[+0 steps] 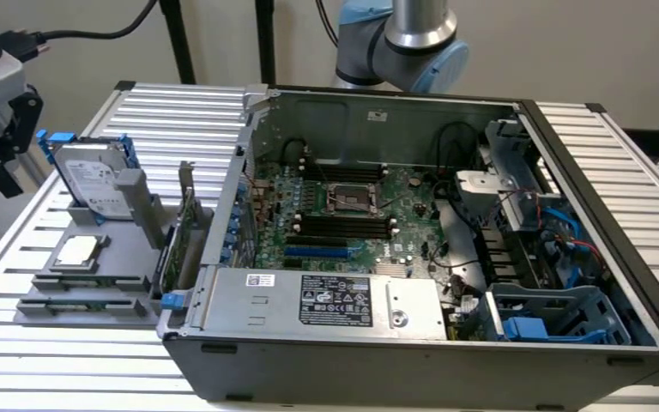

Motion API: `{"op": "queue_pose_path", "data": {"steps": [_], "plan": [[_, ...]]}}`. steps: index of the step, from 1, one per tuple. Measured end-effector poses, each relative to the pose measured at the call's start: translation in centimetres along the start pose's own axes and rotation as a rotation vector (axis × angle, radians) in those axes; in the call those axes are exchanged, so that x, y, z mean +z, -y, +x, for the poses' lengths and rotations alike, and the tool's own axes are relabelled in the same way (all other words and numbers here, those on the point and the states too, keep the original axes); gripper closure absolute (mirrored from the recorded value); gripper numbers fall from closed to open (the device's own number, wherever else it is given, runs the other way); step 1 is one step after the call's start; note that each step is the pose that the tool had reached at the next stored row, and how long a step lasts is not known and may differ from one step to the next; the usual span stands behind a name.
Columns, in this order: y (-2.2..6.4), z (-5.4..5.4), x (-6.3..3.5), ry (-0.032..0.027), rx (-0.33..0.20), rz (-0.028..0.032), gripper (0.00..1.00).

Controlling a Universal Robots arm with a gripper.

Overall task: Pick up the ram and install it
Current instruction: 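Pick up the ram and move it above insertion slot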

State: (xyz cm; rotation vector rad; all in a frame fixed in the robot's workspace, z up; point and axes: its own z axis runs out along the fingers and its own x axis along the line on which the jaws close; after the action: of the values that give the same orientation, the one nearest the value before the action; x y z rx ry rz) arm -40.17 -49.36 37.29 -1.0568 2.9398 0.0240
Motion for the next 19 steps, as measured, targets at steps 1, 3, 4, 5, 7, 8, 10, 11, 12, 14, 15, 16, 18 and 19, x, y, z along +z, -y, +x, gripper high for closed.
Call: {"op": "queue_pose_path", "data": {"steps": [1,3,4,5,7,8,10,11,12,14,15,16,18,19], "plan": [[0.0,0.0,0.05,-0.0003,-0.018,-0.0005,0.89],[0.0,0.0,0.16,-0.0009,-0.056,-0.0016,0.89],[0.0,0.0,0.21,-0.0013,-0.073,-0.0022,0.89],[0.0,0.01,0.26,-0.0019,-0.092,-0.0028,0.89],[0.0,0.01,0.37,-0.0029,-0.128,-0.0043,0.89],[0.01,0.01,0.42,-0.0036,-0.146,-0.0051,0.89],[0.0,0.01,0.53,-0.0047,-0.182,-0.0067,0.89],[0.01,0.01,0.59,-0.0054,-0.2,-0.0076,0.89],[0.01,0.01,0.64,-0.0061,-0.218,-0.0084,0.89],[0.01,0.02,0.76,-0.0076,-0.255,-0.0103,0.89],[0.01,0.02,0.81,-0.0083,-0.272,-0.0111,0.89],[0.01,0.02,0.87,-0.009,-0.291,-0.012,0.89],[0.01,0.02,0.99,-0.0104,-0.327,-0.0137,0.89],[0.01,0.02,1.05,-0.0112,-0.346,-0.0147,0.89]]}}
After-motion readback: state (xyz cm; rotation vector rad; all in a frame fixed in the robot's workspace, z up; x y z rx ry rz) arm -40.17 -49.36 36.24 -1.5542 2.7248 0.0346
